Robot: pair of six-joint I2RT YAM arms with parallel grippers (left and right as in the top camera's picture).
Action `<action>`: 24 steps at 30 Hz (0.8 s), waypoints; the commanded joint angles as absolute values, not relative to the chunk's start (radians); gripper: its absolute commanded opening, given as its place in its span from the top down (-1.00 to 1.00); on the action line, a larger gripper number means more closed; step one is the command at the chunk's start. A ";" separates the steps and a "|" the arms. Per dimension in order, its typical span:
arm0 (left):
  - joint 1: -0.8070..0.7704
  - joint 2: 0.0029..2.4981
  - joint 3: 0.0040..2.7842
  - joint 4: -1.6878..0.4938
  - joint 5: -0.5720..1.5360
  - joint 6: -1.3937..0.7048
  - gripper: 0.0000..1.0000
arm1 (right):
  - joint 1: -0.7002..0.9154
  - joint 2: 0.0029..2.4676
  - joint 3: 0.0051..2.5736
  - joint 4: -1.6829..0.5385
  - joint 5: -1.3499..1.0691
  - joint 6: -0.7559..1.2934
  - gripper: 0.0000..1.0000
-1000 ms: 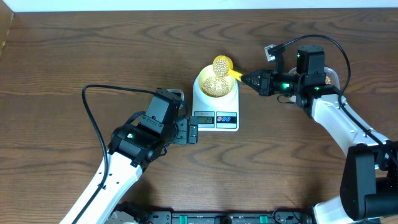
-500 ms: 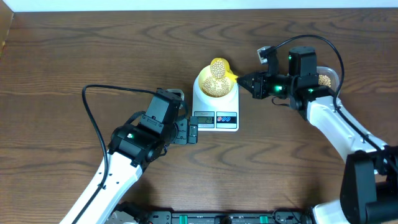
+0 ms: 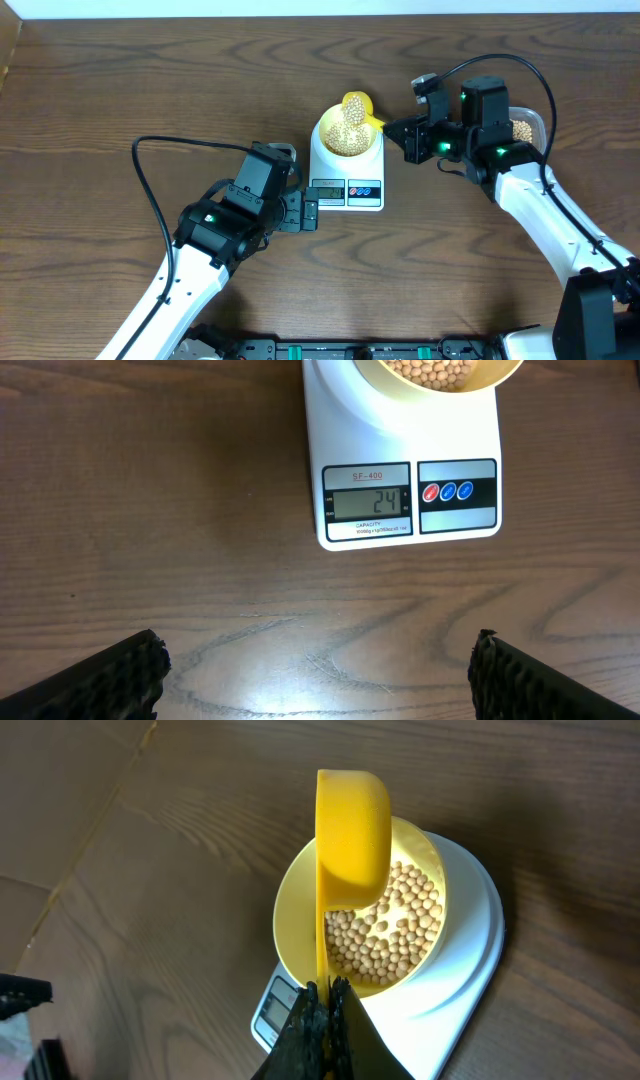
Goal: Scoop item into bowl and weigh 50g on scale
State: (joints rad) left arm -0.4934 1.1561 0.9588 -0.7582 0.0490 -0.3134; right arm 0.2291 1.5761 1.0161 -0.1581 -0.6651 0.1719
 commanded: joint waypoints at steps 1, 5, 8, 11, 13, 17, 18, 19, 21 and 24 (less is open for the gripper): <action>-0.488 1.156 0.960 -0.759 0.036 -0.304 -0.96 | 0.240 1.550 1.019 -0.158 -0.656 0.101 0.98; -0.488 1.156 0.960 -0.759 0.036 -0.303 -0.96 | 0.245 1.550 1.019 -0.158 -0.653 0.072 0.98; -0.488 1.156 0.960 -0.759 0.036 -0.304 -0.96 | 0.246 1.550 1.019 -0.158 -0.652 0.073 0.98; -0.488 1.156 0.960 -0.759 0.036 -0.303 -0.96 | 0.246 1.546 1.019 -0.161 -0.652 0.073 0.98; -0.488 1.156 0.960 -0.759 0.036 -0.303 -0.96 | 0.246 1.539 1.019 -0.165 -0.652 0.073 0.98; -0.488 1.156 0.960 -0.759 0.036 -0.304 -0.96 | 0.246 1.513 1.019 -0.179 -0.625 0.073 0.98; -0.488 1.156 0.960 -0.759 0.036 -0.304 -0.96 | 0.246 1.504 1.019 -0.184 -0.610 0.073 0.98; -0.488 1.156 0.960 -0.759 0.036 -0.303 -0.96 | 0.246 1.498 1.019 -0.189 -0.602 0.073 0.98; -0.488 1.156 0.960 -0.759 0.036 -0.303 -0.96 | 0.246 1.485 1.019 -0.200 -0.580 0.072 0.98; -0.488 1.156 0.960 -0.759 0.036 -0.304 -0.96 | 0.251 1.483 1.019 -0.226 -0.563 0.025 0.98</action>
